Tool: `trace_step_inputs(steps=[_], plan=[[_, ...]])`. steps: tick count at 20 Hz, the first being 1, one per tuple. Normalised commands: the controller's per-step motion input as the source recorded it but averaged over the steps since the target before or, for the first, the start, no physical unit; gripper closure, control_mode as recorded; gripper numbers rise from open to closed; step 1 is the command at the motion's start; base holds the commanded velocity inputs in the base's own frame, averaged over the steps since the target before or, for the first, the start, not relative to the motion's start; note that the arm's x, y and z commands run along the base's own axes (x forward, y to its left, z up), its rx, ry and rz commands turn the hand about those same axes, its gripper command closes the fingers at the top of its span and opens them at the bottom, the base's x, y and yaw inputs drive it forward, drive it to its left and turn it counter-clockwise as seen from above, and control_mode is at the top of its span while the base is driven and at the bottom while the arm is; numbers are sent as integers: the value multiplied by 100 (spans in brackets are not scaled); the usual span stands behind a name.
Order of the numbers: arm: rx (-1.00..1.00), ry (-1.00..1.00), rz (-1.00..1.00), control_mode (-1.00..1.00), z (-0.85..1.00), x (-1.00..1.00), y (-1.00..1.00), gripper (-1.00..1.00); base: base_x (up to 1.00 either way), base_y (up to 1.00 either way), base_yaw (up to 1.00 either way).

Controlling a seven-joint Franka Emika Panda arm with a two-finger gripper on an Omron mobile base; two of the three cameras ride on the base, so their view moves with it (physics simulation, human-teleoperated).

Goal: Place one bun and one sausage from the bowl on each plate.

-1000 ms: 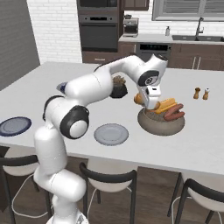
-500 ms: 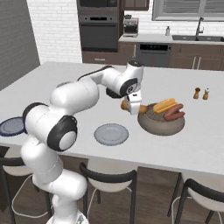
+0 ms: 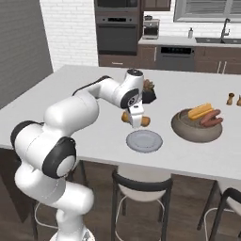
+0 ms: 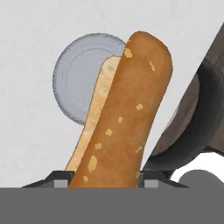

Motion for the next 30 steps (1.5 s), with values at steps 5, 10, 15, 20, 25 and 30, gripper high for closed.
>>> trace_step_inputs(steps=[5,10,15,20,25,30], plan=[[0,0,0,100,0,0,0,100,-36,100,8],[0,0,0,100,0,0,0,100,6,99,1],[0,0,0,100,0,0,0,100,58,56,2],[0,0,0,100,0,0,0,100,85,4,4],[-7,-1,7,-100,-47,14,0,100,22,0,5],[-12,-2,37,-100,-94,-5,10,100,0,0,0]])
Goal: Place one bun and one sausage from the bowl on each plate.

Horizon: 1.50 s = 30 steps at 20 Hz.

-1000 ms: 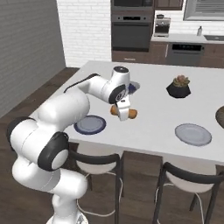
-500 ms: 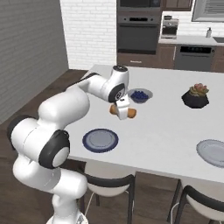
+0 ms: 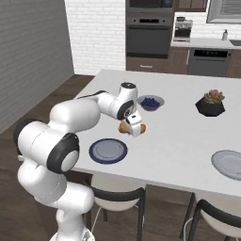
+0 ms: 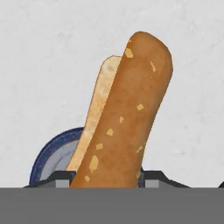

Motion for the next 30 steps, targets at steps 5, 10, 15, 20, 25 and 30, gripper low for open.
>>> trace_step_inputs(steps=[5,10,15,20,25,30], plan=[[-14,2,36,-100,-61,5,42,100,0,0,0],[-9,-1,21,-100,-22,-19,57,100,0,0,0],[-7,-1,9,-100,-1,-48,59,100,0,0,0],[-11,8,5,-100,-8,-8,42,100,0,0,0],[-1,8,6,-100,-3,3,3,100,0,0,0],[0,6,8,-100,-10,9,0,100,0,0,0]])
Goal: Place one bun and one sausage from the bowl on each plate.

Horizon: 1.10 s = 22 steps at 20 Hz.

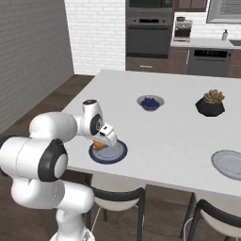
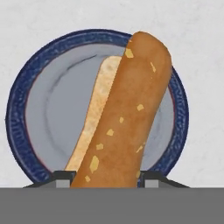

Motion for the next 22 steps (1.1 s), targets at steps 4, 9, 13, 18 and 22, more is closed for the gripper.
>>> trace_step_inputs(steps=[4,9,13,18,22], plan=[[0,5,6,-100,-20,0,7,100,0,0,0],[0,0,6,-100,-22,0,5,100,0,0,0],[0,2,5,-100,-22,0,6,100,0,0,0],[0,2,4,-100,-14,14,2,100,0,0,0],[0,1,5,-100,-17,4,0,-100,0,0,0]])
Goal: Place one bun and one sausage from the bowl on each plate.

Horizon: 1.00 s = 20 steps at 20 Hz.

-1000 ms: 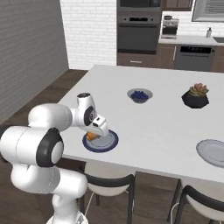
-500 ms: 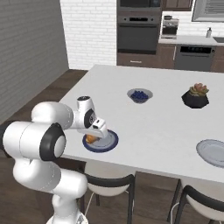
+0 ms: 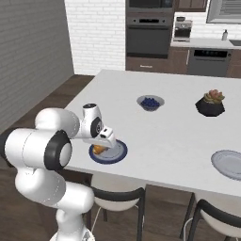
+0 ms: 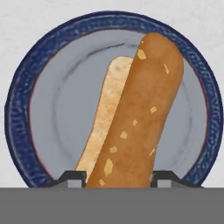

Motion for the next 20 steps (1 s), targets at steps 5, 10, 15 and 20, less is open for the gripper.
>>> trace_step_inputs(steps=[5,10,15,20], plan=[[0,0,4,-100,-8,0,0,-100,0,0,0],[0,0,1,-100,-1,0,0,-100,0,0,0],[0,0,0,-100,10,-8,0,-100,0,0,0],[0,-11,0,-100,91,-41,-14,-100,0,0,0]])
